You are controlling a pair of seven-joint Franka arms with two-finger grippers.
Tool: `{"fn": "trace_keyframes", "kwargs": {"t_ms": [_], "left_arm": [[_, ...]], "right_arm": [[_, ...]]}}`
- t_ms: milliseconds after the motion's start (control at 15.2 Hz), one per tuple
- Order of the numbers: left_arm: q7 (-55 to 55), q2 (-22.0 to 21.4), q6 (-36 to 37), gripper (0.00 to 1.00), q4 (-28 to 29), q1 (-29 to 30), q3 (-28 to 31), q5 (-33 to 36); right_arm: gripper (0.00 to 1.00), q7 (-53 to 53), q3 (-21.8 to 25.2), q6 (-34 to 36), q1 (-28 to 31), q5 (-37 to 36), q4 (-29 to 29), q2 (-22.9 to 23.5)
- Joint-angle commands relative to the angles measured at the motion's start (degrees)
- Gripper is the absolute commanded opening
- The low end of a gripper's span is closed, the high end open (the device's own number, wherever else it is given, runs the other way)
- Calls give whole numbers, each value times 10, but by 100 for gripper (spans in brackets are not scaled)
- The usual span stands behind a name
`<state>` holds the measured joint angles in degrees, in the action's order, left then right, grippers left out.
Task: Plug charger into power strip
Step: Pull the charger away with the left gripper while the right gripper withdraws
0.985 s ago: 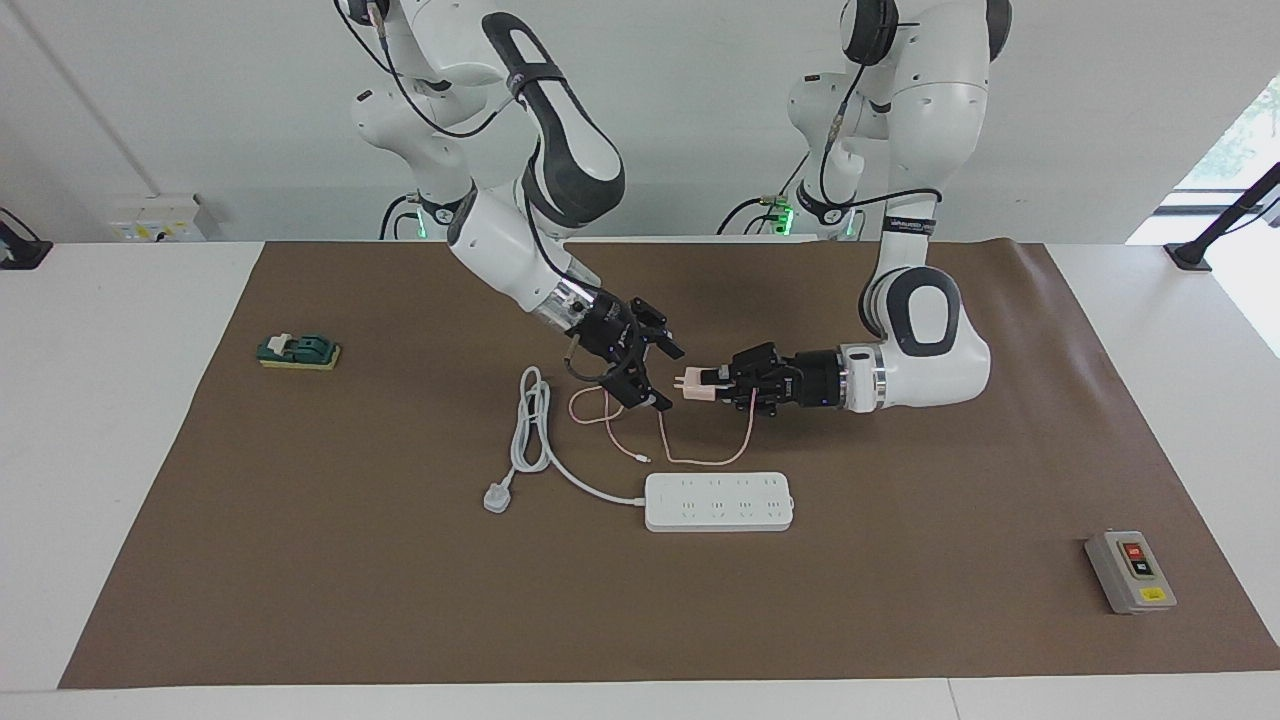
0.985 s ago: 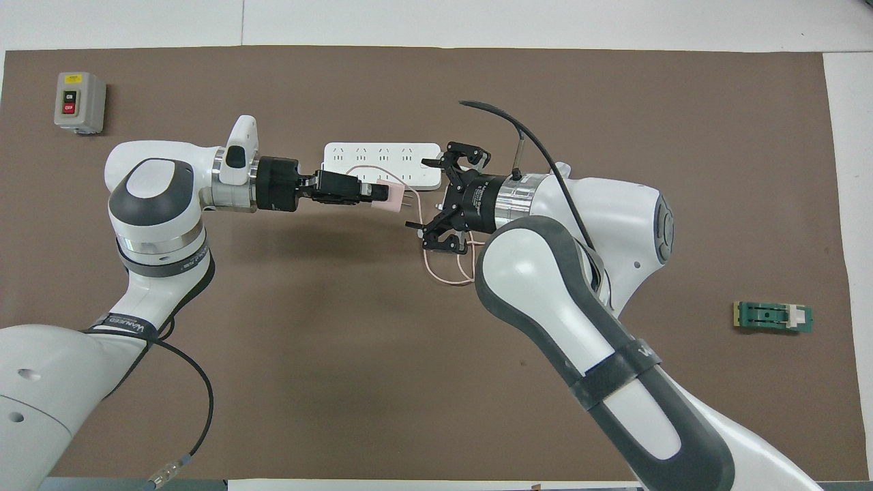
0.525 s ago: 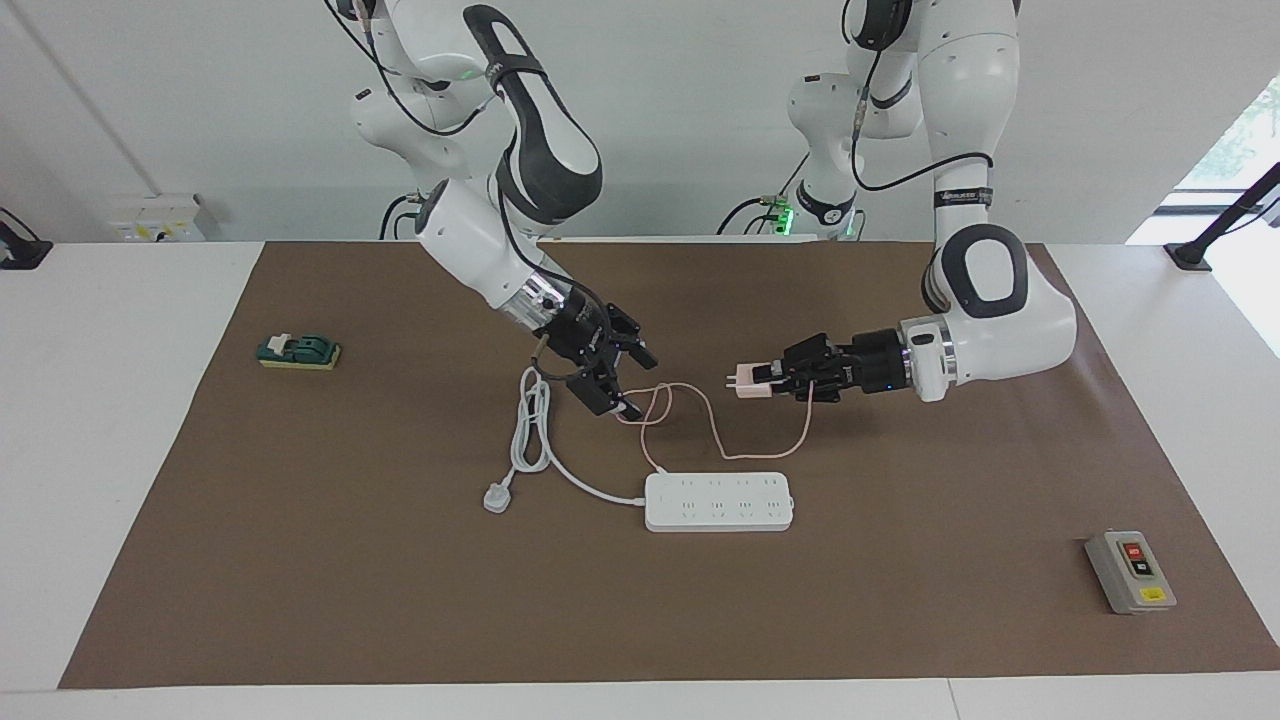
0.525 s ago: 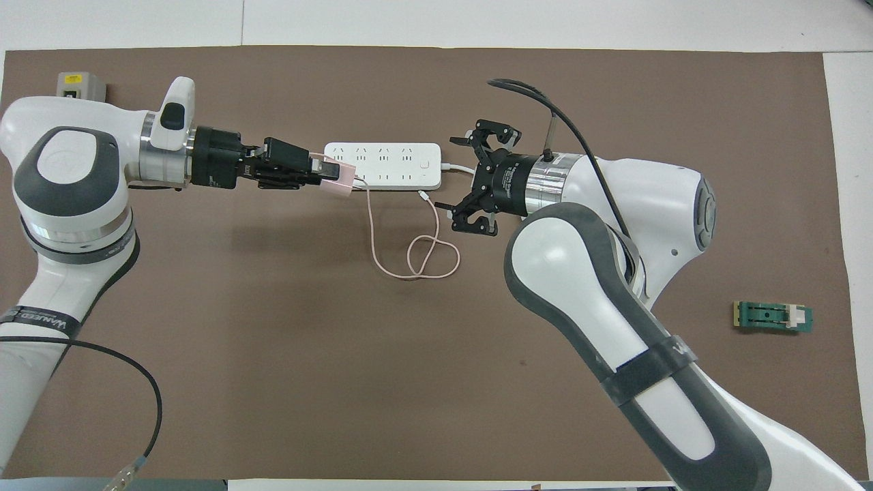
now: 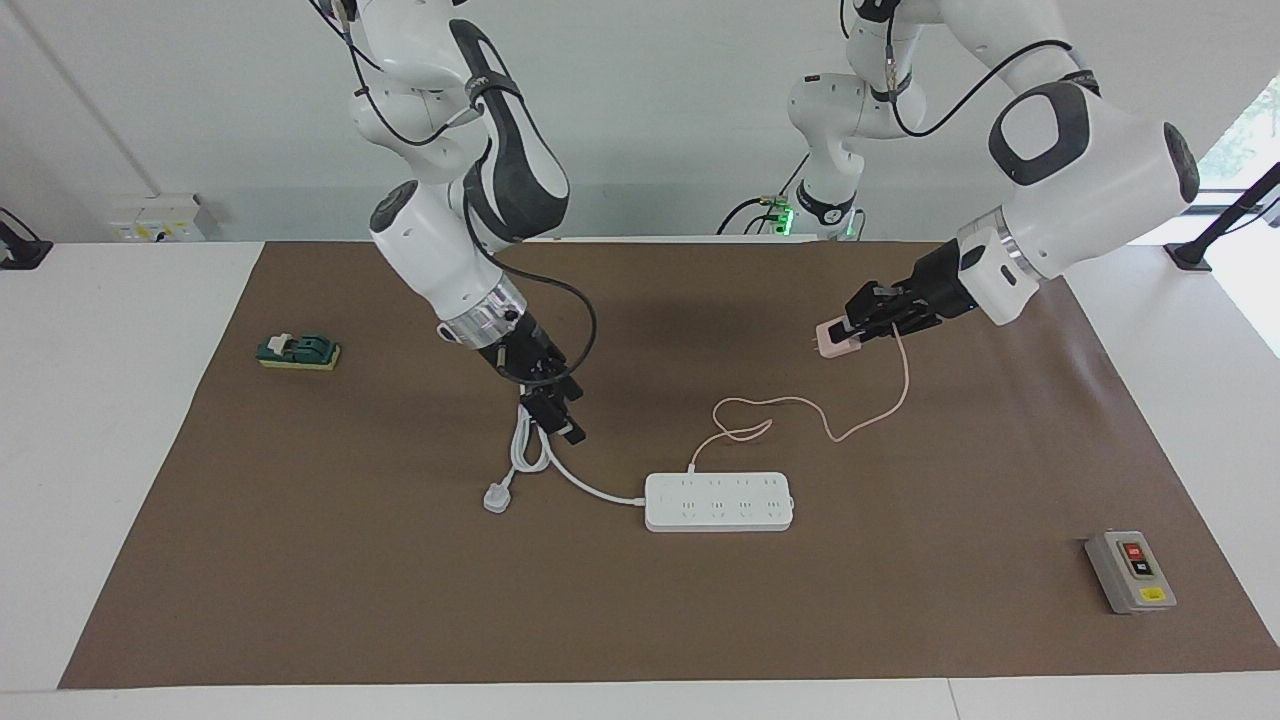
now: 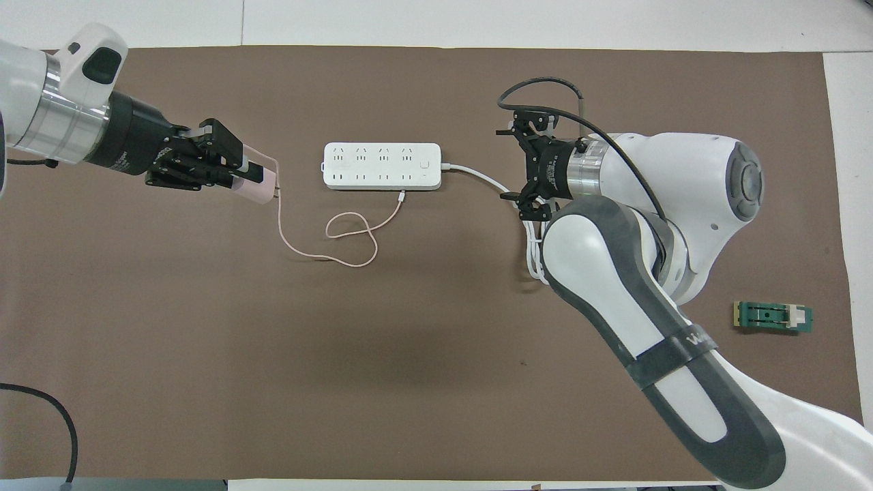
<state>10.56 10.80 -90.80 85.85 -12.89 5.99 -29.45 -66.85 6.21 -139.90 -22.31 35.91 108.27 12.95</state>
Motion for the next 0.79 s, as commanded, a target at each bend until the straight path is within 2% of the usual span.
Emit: {"fn": "trace_keyframes", "kwargs": {"t_ms": [0, 328, 460, 525, 591, 722], "left_arm": [[30, -10, 39, 0, -19, -9, -2, 73], [50, -25, 42, 0, -29, -20, 3, 90], [55, -26, 42, 0, -31, -20, 1, 125], [63, -36, 43, 0, -31, -19, 2, 134], [67, -56, 47, 0, -30, -14, 3, 140], [70, -68, 49, 0, -30, -13, 6, 169]], "right_arm": [[100, 85, -4, 63, 51, -90, -2, -14], [100, 132, -3, 137, 79, -221, -3, -45], [100, 135, -4, 163, 76, -267, -5, -58], [100, 138, -5, 189, 78, -306, -10, -67], [100, 146, -6, 223, 82, -319, -18, -81], [100, 166, -6, 289, 77, -326, -36, -108]]}}
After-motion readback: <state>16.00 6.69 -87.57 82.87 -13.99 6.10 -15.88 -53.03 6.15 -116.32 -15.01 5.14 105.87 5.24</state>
